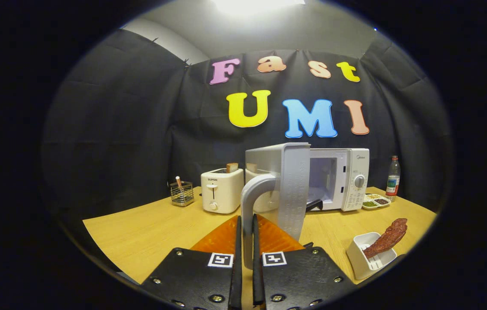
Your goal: Open the microwave, put the food inside, and close the microwave door.
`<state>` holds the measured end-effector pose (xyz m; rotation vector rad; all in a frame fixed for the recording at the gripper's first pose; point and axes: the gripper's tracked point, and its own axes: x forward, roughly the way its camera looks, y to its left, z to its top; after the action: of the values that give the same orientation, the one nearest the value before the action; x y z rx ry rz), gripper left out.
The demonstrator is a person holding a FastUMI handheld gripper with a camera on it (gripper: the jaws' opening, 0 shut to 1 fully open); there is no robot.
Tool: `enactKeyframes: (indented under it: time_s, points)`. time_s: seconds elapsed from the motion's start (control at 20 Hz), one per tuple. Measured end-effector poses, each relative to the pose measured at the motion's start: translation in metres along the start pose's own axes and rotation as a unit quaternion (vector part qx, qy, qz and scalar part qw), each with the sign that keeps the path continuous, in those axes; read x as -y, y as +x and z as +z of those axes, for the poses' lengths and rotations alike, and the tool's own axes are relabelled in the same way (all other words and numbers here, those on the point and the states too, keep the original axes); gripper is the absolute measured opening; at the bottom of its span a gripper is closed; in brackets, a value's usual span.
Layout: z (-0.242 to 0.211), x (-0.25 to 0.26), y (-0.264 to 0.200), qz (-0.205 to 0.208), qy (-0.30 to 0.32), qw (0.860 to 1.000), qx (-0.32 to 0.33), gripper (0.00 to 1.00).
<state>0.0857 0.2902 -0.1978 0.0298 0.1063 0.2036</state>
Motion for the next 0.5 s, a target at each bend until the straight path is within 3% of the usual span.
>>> enactKeyframes:
  time_s: [0.2, 0.35, 0.5]
  points:
    - [-0.018, -0.050, -0.008, 0.027, 0.004, 0.999, -0.021, 0.10]
    - [-0.026, -0.087, -0.022, 0.072, 0.003, 0.997, -0.031, 0.10]
    - [-0.019, -0.098, -0.041, 0.104, -0.007, 0.994, -0.014, 0.11]
